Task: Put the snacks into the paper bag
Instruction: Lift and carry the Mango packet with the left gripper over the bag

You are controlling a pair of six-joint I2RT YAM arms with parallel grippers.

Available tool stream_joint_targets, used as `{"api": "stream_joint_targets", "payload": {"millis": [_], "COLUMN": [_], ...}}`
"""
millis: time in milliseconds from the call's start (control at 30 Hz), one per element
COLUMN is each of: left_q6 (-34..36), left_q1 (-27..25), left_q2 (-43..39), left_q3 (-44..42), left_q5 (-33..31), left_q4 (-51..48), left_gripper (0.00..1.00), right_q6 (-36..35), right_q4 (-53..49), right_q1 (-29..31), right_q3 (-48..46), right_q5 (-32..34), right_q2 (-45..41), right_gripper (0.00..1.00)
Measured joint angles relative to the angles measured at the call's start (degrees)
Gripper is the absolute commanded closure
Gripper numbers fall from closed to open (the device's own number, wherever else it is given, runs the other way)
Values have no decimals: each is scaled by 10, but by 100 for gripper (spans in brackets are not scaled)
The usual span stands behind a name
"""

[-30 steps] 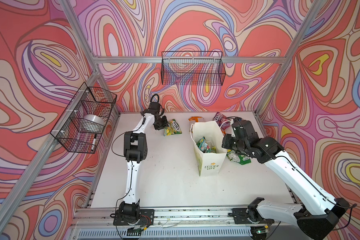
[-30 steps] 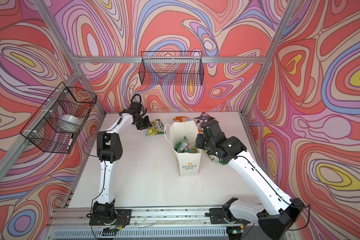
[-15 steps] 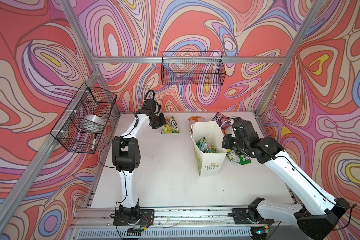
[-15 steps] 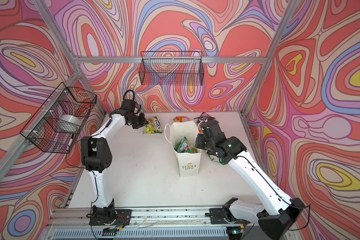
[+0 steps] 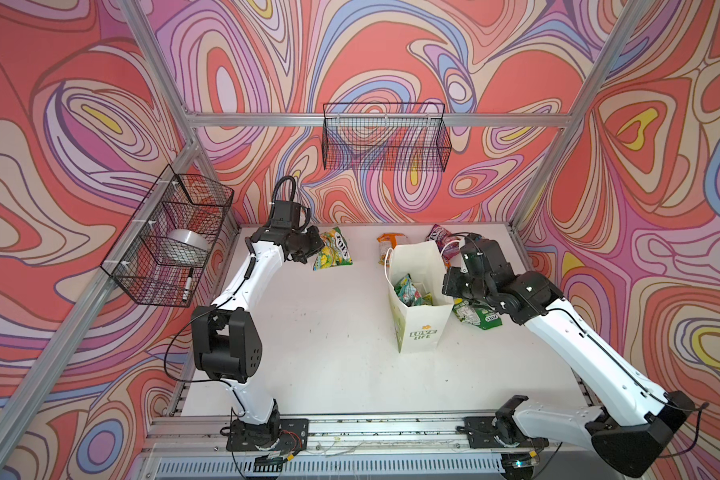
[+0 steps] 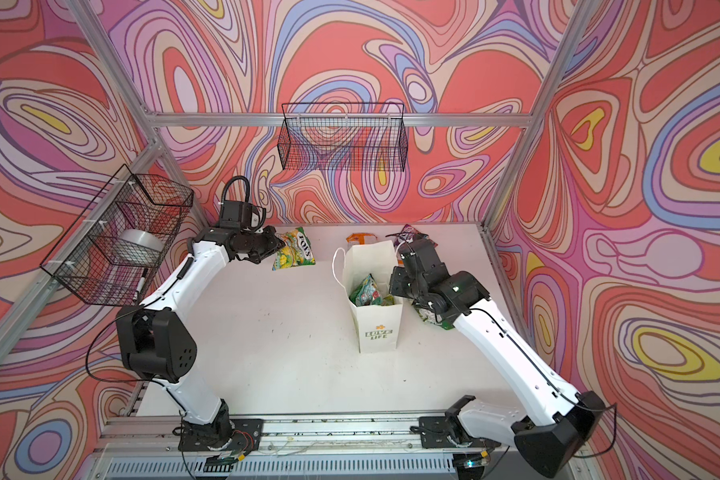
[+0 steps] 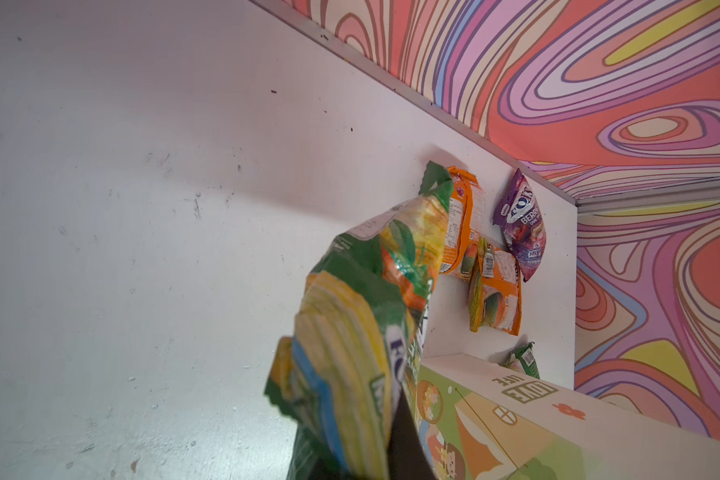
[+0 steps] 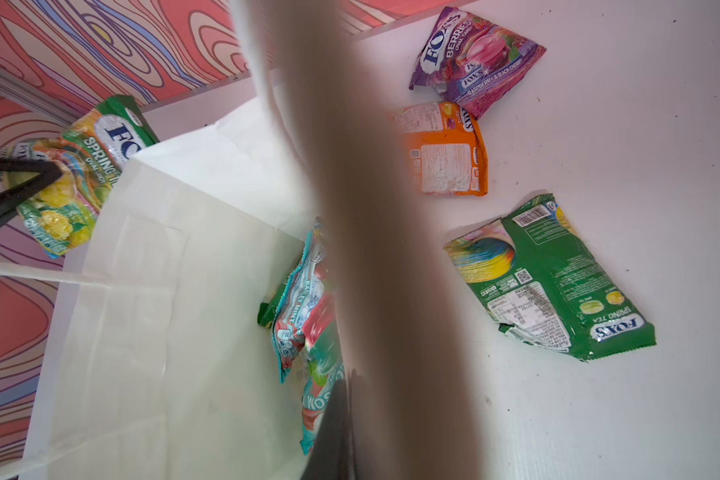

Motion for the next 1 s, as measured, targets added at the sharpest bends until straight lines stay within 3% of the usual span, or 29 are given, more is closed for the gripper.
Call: {"api": "stream_joint_targets", "payload": {"millis": [233, 433, 767, 1000], "left_q6": [17, 40, 125, 226], "left_q1": [0, -32, -210, -346], "left_q2": [-104, -173, -219, -156], "left_q3": [-1, 82, 209, 268], "left_q5": [-21, -47, -104, -161], "left_q4": [-38, -70, -74, -90], "left_gripper": [92, 92, 92, 91], "right_q6": [-4, -7, -8, -8], "right_q4": [0, 0, 0, 0], "right_q1": [0, 0, 0, 0], "right_q3": [5, 7, 7, 8], "right_q5": [0, 0, 0, 0], "right_q2": [3, 5, 5, 5], "right_gripper": [100, 100, 100, 100]}}
